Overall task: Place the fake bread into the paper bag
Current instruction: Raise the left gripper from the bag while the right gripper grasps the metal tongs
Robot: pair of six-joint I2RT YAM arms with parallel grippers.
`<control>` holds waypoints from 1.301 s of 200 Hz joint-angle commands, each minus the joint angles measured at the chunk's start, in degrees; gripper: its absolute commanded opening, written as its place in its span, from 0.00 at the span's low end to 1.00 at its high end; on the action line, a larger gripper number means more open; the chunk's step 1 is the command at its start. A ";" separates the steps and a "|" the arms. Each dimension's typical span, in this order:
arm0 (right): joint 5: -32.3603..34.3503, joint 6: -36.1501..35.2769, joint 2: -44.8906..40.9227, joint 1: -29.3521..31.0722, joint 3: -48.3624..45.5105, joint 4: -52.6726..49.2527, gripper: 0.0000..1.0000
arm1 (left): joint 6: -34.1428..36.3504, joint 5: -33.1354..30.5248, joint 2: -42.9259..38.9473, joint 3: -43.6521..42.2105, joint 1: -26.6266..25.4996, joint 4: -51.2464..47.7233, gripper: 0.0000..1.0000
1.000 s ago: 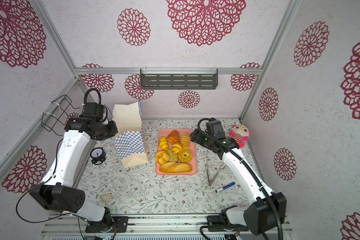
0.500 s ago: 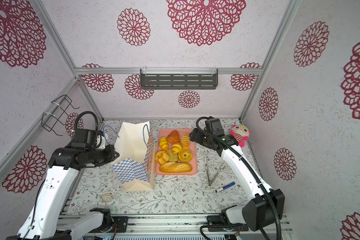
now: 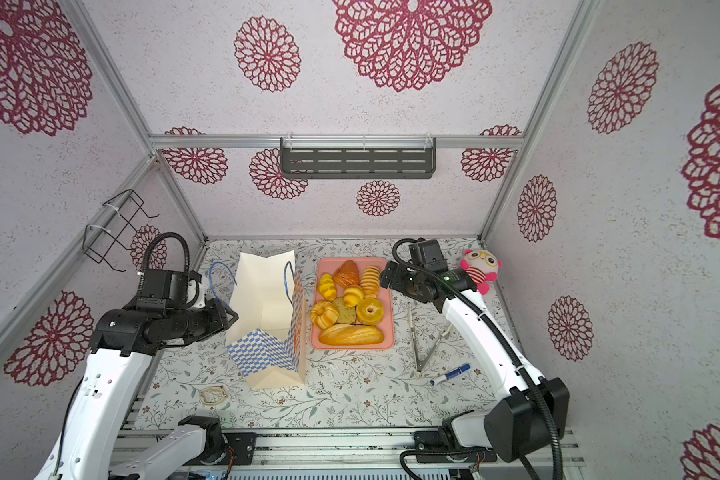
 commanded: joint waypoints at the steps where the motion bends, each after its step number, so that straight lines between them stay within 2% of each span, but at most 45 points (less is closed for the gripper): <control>1: 3.45 -0.16 -2.97 0.27 -1.03 -4.75 0.96 | -0.65 -2.56 0.13 1.47 -0.28 -0.32 0.43; 33: 6.07 0.25 -4.78 0.19 -3.61 -8.46 0.99 | -1.14 -5.96 -1.08 4.62 -0.24 -2.23 0.77; 51: 8.15 0.95 -5.30 -0.13 -5.40 -11.81 0.99 | -1.88 -7.89 -2.01 7.61 -0.24 -4.10 0.86; 66: 8.70 1.80 -6.08 -0.79 -8.50 -13.85 0.99 | -2.88 -10.42 -2.92 10.44 -0.22 -6.07 1.00; 103: 9.24 4.04 -10.00 -3.60 -18.76 -14.44 0.99 | -6.64 -20.09 -5.01 19.70 -0.26 -13.24 0.98; 134: 11.11 6.23 -13.21 -4.91 -26.44 -12.23 0.97 | -9.97 -28.33 -3.81 31.86 -0.20 -17.26 0.98; 157: 12.47 8.72 -14.10 -4.89 -31.43 -8.28 0.93 | -11.70 -26.78 -2.54 35.92 -0.26 -13.59 0.98; 184: 13.58 10.43 -12.52 -4.80 -35.30 -3.66 0.91 | -14.69 -22.09 -1.91 34.06 -0.37 -5.81 0.98; 214: 13.45 9.82 -8.12 -4.33 -35.28 -0.63 0.91 | -15.75 -20.54 -0.60 32.37 -1.82 0.71 0.98; 238: 12.88 8.92 -5.75 -3.62 -34.74 1.01 0.91 | -15.48 -22.19 1.76 33.17 -5.68 3.04 0.97; 260: 12.58 8.47 -4.54 -2.88 -34.73 2.57 0.92 | -14.66 -25.48 4.86 34.69 -12.19 5.03 0.98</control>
